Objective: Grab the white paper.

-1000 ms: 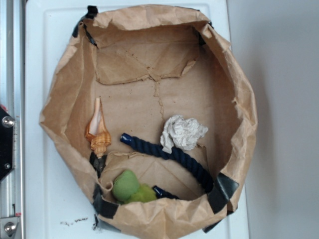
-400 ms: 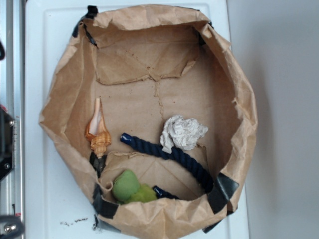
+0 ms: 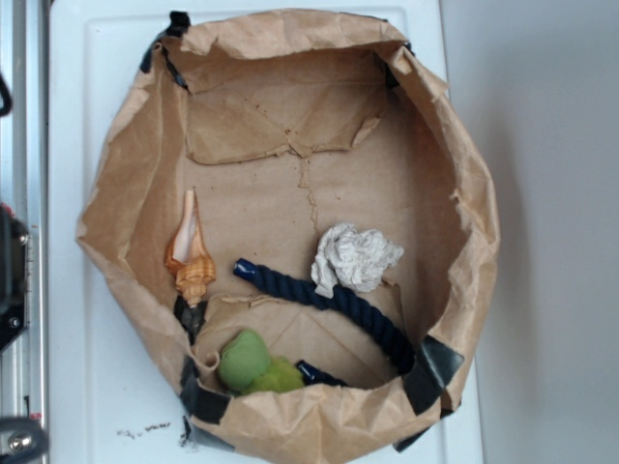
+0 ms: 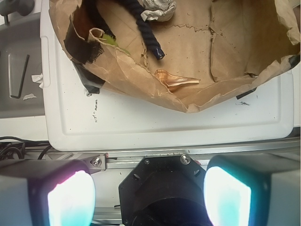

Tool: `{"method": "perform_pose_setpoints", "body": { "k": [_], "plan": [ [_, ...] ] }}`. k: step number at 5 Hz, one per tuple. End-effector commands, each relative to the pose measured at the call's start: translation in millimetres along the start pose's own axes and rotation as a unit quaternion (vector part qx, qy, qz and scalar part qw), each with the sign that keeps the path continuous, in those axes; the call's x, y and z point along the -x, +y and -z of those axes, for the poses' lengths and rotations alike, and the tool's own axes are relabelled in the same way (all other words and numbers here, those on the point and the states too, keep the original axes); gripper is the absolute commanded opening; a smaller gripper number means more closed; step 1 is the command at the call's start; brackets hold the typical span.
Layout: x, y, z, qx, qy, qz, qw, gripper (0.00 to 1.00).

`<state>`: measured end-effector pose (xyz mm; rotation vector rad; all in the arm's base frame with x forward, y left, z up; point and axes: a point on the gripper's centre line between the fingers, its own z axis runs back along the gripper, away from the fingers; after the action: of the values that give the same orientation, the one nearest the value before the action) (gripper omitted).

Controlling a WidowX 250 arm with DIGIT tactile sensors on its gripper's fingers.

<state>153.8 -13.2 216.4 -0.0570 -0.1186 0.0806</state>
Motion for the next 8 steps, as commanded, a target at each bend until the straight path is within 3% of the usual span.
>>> {"method": "perform_pose_setpoints", "body": {
  "k": [1, 2, 4, 5, 6, 8],
  "plan": [
    [-72, 12, 38, 0.021, -0.107, -0.141, 0.984, 1.00],
    [-92, 25, 52, 0.065, -0.141, -0.193, 0.969, 1.00],
    [-127, 46, 71, 0.067, -0.150, -0.245, 0.956, 1.00],
    [-125, 48, 75, 0.062, -0.159, -0.253, 0.952, 1.00],
    [-125, 46, 75, 0.074, -0.158, -0.256, 0.951, 1.00],
    [-128, 41, 75, 0.115, -0.191, -0.244, 0.944, 1.00]
  ]
}}
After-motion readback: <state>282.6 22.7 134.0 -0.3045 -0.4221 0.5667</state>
